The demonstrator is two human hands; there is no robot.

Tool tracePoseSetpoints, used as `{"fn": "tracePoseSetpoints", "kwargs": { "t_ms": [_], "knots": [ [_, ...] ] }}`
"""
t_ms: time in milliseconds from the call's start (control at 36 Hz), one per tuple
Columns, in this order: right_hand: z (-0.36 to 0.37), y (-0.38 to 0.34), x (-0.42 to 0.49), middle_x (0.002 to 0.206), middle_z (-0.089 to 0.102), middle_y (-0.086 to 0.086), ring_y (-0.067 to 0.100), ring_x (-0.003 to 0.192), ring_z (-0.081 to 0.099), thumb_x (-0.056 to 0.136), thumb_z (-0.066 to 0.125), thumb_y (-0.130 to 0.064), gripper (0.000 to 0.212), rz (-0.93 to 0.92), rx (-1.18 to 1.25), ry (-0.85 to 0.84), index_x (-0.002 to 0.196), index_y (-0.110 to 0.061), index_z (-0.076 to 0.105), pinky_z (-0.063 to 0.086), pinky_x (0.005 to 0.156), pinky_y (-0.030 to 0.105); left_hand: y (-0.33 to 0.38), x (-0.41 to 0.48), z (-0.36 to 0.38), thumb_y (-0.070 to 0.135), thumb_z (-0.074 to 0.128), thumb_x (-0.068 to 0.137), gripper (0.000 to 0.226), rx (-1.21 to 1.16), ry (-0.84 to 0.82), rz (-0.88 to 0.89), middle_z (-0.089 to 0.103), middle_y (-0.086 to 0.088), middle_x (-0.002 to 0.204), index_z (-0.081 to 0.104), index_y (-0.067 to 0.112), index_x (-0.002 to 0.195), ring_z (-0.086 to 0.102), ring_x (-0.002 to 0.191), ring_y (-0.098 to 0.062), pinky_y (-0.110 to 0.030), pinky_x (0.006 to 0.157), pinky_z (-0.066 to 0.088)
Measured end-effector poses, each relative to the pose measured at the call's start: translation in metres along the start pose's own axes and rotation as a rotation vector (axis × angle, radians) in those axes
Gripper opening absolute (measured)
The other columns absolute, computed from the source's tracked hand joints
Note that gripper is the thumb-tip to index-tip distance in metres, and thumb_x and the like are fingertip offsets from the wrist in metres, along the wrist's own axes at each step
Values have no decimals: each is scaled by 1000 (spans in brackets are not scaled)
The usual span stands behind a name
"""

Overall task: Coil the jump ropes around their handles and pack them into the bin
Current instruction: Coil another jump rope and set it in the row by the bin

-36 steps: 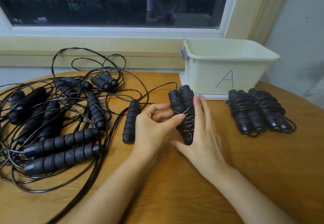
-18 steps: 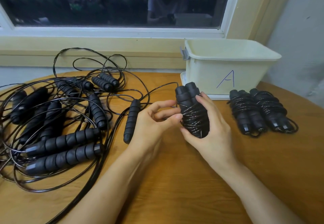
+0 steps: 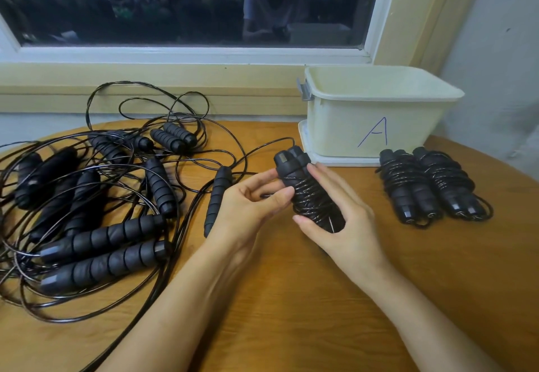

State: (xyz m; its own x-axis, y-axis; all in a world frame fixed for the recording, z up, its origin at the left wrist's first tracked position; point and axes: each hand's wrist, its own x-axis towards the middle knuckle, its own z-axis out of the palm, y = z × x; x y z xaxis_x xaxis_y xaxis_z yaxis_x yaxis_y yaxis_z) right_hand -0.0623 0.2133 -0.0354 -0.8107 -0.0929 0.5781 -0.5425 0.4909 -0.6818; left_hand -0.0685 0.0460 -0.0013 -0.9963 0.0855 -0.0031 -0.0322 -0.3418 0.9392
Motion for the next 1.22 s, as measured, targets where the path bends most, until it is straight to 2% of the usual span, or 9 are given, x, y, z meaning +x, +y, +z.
{"fn": "tracePoseSetpoints", "kwargs": {
  "t_ms": [194, 306, 389, 528, 611, 722, 917, 1056, 1222],
  "knots": [
    [5, 0, -4, 153, 41, -4, 10, 140, 40, 84, 71, -22, 63, -111, -125, 35, 143, -25, 51, 38, 112, 25, -4, -1, 4, 8, 75, 62, 47, -28, 31, 9, 77, -3, 92, 66, 17, 108, 73, 90, -15, -27, 86, 58],
    [4, -3, -6, 153, 42, -2, 16, 136, 46, 90, 63, -19, 53, -215, -273, 52, 142, -26, 54, 46, 103, 27, -4, -2, 5, 9, 77, 64, 63, -33, 37, 3, 75, -12, 103, 61, 7, 125, 72, 98, -22, -34, 93, 56],
    [3, -6, -6, 157, 36, -4, 19, 133, 48, 92, 60, -28, 57, -245, -422, 35, 147, -29, 46, 52, 86, 27, -5, -3, 7, 9, 77, 64, 58, -40, 54, 29, 76, -9, 97, 62, 10, 120, 73, 93, -20, -33, 89, 58],
    [1, -10, -3, 158, 35, -6, 22, 122, 56, 71, 85, -33, 83, -192, -576, 21, 144, -28, 45, 54, 61, 27, -8, -4, 10, 16, 77, 64, 52, -15, 90, 78, 75, -15, 92, 54, 6, 109, 72, 88, -26, -36, 87, 59],
    [0, -9, -4, 155, 40, -5, 20, 115, 62, 74, 84, -21, 77, -213, -586, 62, 143, -25, 49, 55, 64, 27, -9, -4, 9, 20, 72, 72, 34, 52, 50, 116, 72, -17, 87, 61, -2, 95, 71, 88, -27, -32, 84, 60],
    [-3, -8, -3, 150, 47, -3, 21, 110, 64, 74, 84, -14, 73, -221, -567, 83, 140, -21, 53, 56, 69, 29, -9, -3, 8, 29, 68, 78, 46, 153, 23, 175, 73, -4, 84, 59, -14, 91, 71, 93, -19, -35, 87, 59],
    [-5, -4, -2, 147, 50, -7, 23, 114, 63, 74, 83, -10, 70, -282, -596, 34, 137, -23, 56, 61, 69, 37, -6, 2, -4, 44, 76, 76, 29, 346, 114, 278, 67, -2, 115, 65, 19, 66, 59, 116, -9, -33, 95, 48],
    [-4, -5, -3, 146, 51, -8, 24, 114, 62, 70, 84, -8, 77, -311, -635, -12, 139, -24, 55, 61, 70, 35, 0, 2, -5, 18, 65, 90, 28, 323, 101, 290, 75, -2, 98, 56, 0, 69, 68, 103, -7, -20, 85, 51],
    [-4, -9, -4, 144, 54, -7, 24, 117, 60, 68, 83, -7, 79, -408, -679, -41, 140, -23, 55, 57, 77, 31, 6, 4, -13, 24, 67, 90, 37, 310, 135, 270, 67, 2, 65, 55, 3, 61, 64, 70, -7, -18, 74, 47]
  ]
}}
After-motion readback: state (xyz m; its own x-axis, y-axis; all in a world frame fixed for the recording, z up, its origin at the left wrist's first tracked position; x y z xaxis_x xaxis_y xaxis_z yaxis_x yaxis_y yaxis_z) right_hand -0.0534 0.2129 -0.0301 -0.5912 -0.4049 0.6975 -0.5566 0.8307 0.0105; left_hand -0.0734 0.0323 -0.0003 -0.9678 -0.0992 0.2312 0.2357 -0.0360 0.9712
